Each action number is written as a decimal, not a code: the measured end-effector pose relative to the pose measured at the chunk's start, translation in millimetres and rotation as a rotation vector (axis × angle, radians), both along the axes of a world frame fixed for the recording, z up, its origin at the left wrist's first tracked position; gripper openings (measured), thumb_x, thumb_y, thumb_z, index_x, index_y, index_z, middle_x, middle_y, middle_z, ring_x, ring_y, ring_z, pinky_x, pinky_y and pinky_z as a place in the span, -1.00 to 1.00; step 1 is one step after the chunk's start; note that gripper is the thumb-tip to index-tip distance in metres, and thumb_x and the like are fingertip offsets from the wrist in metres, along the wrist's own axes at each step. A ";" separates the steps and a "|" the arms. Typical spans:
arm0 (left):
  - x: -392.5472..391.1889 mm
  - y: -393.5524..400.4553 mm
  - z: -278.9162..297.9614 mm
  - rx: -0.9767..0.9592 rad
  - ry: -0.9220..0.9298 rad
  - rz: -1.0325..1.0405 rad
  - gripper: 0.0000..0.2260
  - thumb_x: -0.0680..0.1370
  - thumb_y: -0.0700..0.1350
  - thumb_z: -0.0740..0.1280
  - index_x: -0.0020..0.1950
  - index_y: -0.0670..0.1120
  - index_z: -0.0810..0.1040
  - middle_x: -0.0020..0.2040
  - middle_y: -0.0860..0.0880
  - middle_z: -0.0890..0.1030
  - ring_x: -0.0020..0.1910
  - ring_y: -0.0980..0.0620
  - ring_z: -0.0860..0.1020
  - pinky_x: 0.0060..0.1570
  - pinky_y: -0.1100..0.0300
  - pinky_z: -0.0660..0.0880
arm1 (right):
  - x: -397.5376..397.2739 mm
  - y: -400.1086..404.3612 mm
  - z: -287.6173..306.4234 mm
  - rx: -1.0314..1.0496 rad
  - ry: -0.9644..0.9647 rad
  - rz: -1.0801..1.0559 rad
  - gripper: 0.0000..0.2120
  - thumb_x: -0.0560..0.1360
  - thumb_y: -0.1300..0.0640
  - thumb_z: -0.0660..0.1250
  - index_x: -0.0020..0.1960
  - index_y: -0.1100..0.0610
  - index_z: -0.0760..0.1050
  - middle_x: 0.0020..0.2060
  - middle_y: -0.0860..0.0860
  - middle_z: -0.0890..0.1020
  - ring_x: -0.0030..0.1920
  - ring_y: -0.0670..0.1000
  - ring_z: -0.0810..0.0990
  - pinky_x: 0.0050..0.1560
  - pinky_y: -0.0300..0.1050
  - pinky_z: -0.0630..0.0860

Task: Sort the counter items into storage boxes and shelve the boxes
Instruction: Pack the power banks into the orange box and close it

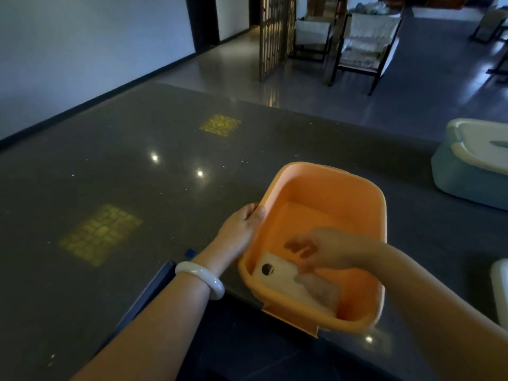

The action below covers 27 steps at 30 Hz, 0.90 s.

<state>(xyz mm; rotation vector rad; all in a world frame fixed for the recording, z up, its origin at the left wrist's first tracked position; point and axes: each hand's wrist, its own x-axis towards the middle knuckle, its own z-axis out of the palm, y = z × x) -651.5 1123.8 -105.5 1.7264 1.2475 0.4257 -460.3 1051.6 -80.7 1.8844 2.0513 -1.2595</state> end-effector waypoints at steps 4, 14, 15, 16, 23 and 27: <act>-28.9 -2.4 2.2 0.016 -0.059 0.143 -0.65 0.61 0.18 0.15 0.36 0.14 0.41 0.25 0.05 0.55 0.17 0.09 0.54 0.20 0.07 0.45 | -13.4 28.8 28.0 0.545 -0.048 -0.189 -0.69 0.54 0.14 0.32 0.28 0.02 0.48 0.12 -0.03 0.59 0.00 -0.08 0.59 -0.11 -0.28 0.52; -201.9 -49.4 12.1 0.150 0.819 0.273 -0.47 0.59 0.10 0.23 0.51 -0.04 0.21 0.40 -0.11 0.36 0.34 -0.17 0.38 0.29 -0.12 0.33 | -183.9 107.0 33.7 0.616 -0.321 0.501 -0.72 0.53 0.22 0.24 0.23 0.10 0.42 0.11 0.12 0.55 0.05 0.15 0.56 0.00 0.02 0.53; -219.3 -58.1 12.8 0.128 0.864 0.314 -0.48 0.59 0.10 0.23 0.49 -0.04 0.23 0.39 -0.11 0.37 0.33 -0.17 0.38 0.28 -0.12 0.33 | -205.1 108.7 32.4 0.607 -0.313 0.568 -0.73 0.54 0.21 0.23 0.24 0.11 0.42 0.11 0.12 0.54 0.05 0.15 0.56 -0.01 0.01 0.53; -236.5 -66.7 13.0 0.115 0.905 0.356 -0.50 0.58 0.11 0.24 0.47 -0.05 0.25 0.37 -0.11 0.38 0.32 -0.18 0.39 0.27 -0.12 0.33 | -226.7 109.8 31.1 0.602 -0.307 0.630 -0.72 0.54 0.20 0.24 0.25 0.12 0.41 0.12 0.12 0.54 0.05 0.15 0.56 -0.02 -0.01 0.52; -356.2 -118.6 6.5 0.021 1.018 0.612 -0.48 0.54 0.13 0.29 0.42 -0.05 0.30 0.34 -0.11 0.38 0.30 -0.17 0.39 0.23 -0.10 0.35 | -377.9 105.2 20.9 0.632 -0.254 0.899 -0.64 0.55 0.17 0.26 0.34 0.17 0.41 0.26 0.17 0.52 0.23 0.19 0.51 0.19 0.02 0.47; -425.2 -128.9 -1.0 -0.030 0.972 0.765 -0.46 0.51 0.11 0.35 0.43 -0.01 0.30 0.38 -0.11 0.35 0.31 -0.14 0.39 0.28 -0.10 0.37 | -458.6 107.0 12.2 0.584 -0.226 0.994 -0.61 0.56 0.09 0.29 0.35 0.15 0.38 0.28 0.16 0.50 0.24 0.18 0.49 0.19 0.04 0.47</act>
